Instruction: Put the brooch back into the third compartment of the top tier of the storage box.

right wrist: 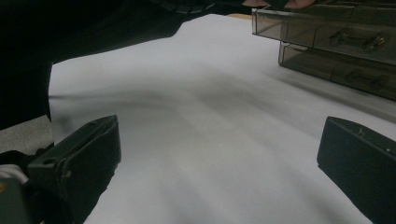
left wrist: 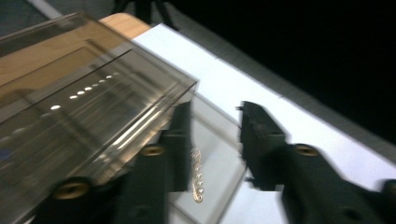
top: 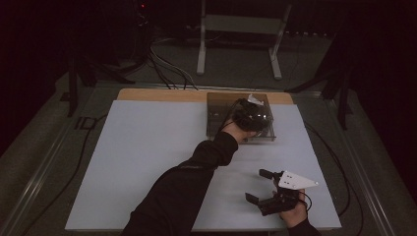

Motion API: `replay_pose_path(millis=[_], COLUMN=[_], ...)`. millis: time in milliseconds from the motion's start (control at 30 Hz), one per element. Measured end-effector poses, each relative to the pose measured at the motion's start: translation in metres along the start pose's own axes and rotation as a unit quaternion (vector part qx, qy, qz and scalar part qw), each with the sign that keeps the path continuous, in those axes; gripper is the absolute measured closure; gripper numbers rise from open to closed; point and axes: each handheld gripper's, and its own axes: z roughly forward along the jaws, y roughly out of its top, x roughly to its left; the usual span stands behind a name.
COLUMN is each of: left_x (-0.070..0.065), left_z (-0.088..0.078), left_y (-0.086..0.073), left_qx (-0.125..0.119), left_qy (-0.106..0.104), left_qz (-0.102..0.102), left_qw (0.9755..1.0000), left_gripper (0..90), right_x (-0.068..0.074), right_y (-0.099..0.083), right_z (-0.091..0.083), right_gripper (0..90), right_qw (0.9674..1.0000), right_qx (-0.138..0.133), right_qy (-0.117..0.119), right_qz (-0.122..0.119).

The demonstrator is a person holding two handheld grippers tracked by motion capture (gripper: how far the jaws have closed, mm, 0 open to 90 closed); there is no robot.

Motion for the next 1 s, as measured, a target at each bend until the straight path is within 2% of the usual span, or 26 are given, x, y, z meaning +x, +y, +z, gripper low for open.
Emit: replay_pose_path(millis=[67, 367, 400, 467, 567, 633, 733, 767, 800, 833, 867, 933, 1000], left_x=[-0.003, -0.005, -0.004, -0.004, -0.002, -0.002, 0.000, 0.001, 0.001, 0.001, 0.002, 0.003, 0.006], left_z=[-0.003, -0.016, -0.020, -0.024, -0.031, -0.035, -0.040, -0.044, -0.044, -0.045, -0.047, -0.052, -0.057], left_y=[0.001, 0.001, 0.001, 0.001, 0.000, 0.000, -0.001, -0.002, -0.002, -0.003, -0.005, -0.007, -0.008], left_qx=[0.002, -0.001, -0.002, -0.004, -0.006, -0.001, 0.001, 0.010, 0.010, 0.014, 0.014, 0.012, 0.012], left_qy=[0.000, 0.003, 0.004, 0.009, 0.011, 0.019, 0.014, 0.027, 0.027, 0.027, 0.016, 0.015, -0.004], left_qz=[0.001, 0.004, -0.001, 0.003, -0.005, -0.004, -0.004, 0.001, 0.001, 0.003, 0.002, 0.000, -0.003], left_qw=[1.0000, 1.0000, 1.0000, 0.9999, 0.9999, 0.9998, 0.9999, 0.9996, 0.9996, 0.9995, 0.9998, 0.9998, 0.9999], left_gripper=[51.8, 32.3, 30.1, 29.0, 25.9, 20.3, 13.4, 13.1, 13.0, 13.0, 8.9, 8.1, 2.3], right_x=[0.001, 0.001, 0.002, 0.002, 0.002, 0.002, 0.001, 0.002, 0.002, 0.002, 0.001, 0.001, 0.001], right_y=[0.000, 0.000, 0.000, 0.000, 0.000, 0.000, 0.000, 0.000, 0.000, 0.000, 0.000, -0.001, -0.001], right_z=[0.000, 0.001, 0.001, 0.001, 0.002, 0.001, 0.002, 0.002, 0.002, 0.002, 0.002, 0.003, 0.003], right_gripper=[0.0, 0.0, 0.0, 0.0, 0.0, 0.0, 0.0, 0.0, 0.0, 0.0, 0.0, 0.0, 0.0], right_qw=[1.0000, 1.0000, 1.0000, 1.0000, 1.0000, 1.0000, 1.0000, 1.0000, 1.0000, 1.0000, 1.0000, 0.9999, 0.9999], right_qx=[0.000, 0.001, 0.001, 0.002, 0.004, 0.003, 0.004, 0.006, 0.006, 0.006, 0.008, 0.009, 0.010], right_qy=[0.000, 0.001, 0.000, 0.000, 0.001, 0.000, -0.002, -0.002, -0.002, -0.003, -0.002, -0.002, -0.002], right_qz=[-0.002, -0.003, -0.003, -0.003, -0.003, -0.004, -0.004, -0.003, -0.003, -0.005, -0.005, -0.003, -0.005])
